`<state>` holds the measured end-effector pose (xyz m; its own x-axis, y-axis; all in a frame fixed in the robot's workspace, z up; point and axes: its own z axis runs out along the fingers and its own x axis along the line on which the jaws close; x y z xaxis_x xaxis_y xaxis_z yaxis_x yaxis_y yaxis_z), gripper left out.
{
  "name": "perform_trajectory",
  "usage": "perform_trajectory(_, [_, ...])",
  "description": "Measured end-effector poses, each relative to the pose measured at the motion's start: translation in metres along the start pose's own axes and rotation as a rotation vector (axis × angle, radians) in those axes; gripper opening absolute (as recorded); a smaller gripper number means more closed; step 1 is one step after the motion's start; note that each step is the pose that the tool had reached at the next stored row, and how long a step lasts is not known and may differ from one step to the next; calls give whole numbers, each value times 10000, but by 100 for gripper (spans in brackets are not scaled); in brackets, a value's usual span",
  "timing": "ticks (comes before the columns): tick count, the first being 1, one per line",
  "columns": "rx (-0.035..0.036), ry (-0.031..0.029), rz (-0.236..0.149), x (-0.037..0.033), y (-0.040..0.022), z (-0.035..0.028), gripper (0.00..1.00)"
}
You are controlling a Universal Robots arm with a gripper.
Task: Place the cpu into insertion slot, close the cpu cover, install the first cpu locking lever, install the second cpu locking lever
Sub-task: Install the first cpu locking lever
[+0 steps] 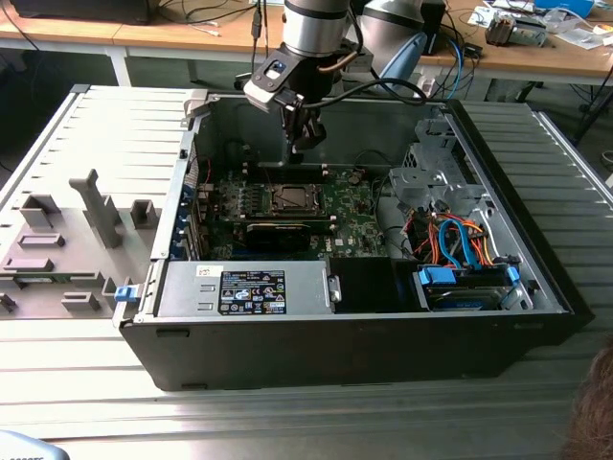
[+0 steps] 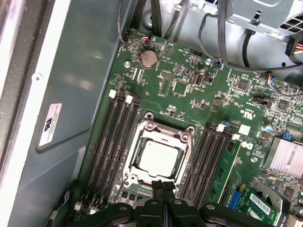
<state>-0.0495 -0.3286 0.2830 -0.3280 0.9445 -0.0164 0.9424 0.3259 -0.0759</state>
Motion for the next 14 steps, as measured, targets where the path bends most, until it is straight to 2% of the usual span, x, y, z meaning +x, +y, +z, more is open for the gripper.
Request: perform_trajectory(14, [-11,-52,-678,0,0,0,11])
